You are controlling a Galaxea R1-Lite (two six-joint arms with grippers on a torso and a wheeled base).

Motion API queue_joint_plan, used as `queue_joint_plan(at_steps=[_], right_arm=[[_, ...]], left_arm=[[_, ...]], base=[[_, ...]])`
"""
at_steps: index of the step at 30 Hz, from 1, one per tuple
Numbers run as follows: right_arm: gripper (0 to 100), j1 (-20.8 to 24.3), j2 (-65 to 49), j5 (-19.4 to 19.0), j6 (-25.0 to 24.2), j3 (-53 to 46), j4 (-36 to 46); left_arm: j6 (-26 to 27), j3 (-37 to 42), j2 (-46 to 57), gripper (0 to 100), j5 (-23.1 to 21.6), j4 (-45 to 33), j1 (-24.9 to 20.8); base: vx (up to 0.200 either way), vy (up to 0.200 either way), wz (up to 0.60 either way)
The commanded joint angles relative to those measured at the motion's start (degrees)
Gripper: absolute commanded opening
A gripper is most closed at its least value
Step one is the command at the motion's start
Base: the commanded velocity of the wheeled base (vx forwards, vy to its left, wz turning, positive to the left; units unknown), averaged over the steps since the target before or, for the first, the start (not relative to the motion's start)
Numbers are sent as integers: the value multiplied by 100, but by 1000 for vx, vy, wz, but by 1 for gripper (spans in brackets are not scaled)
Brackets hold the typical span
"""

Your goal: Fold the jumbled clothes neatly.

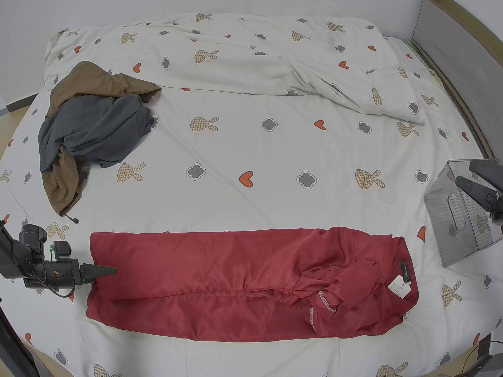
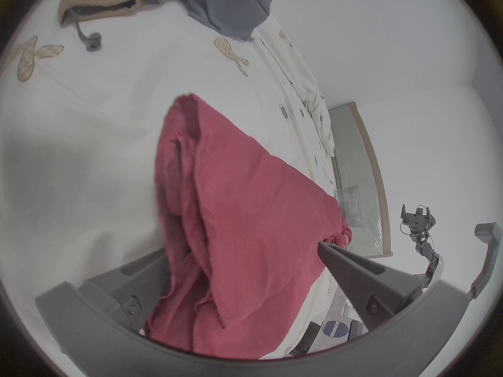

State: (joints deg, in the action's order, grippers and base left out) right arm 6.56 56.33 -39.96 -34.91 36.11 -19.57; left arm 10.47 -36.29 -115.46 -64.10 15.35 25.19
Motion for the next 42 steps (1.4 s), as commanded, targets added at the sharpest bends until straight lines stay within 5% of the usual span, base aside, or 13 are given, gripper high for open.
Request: queue_joint_plan(at_steps=[1,10,11,26,30,34,42], right_arm=[[100,56,9,-3,2,-7,-3],[100,91,9,-3,2,-16,-3],[100,91,9,-3,2,-16,-3],[100,100,1,-3,2,-16,-3],[100,100,1,-3,2,-7,-3],[100,100,-8,-3,2,-16,-3],[100,109,-17,-12,2,-7,-3]], left_arm=[[16,131,138,100,-6,-5,-286],[-1,193,58,100,-6,12,-638],[-1,193,58,0,-6,21,-629],[-247,404,50,0,134,838,-365],[-265,386,533,0,1066,873,-146],[-274,368,1289,0,2455,821,-137],[-265,-133,1983,0,2815,12,145]], base=[[0,0,0],[0,0,0],[0,0,0],[0,0,0],[0,0,0],[0,0,0],[0,0,0]])
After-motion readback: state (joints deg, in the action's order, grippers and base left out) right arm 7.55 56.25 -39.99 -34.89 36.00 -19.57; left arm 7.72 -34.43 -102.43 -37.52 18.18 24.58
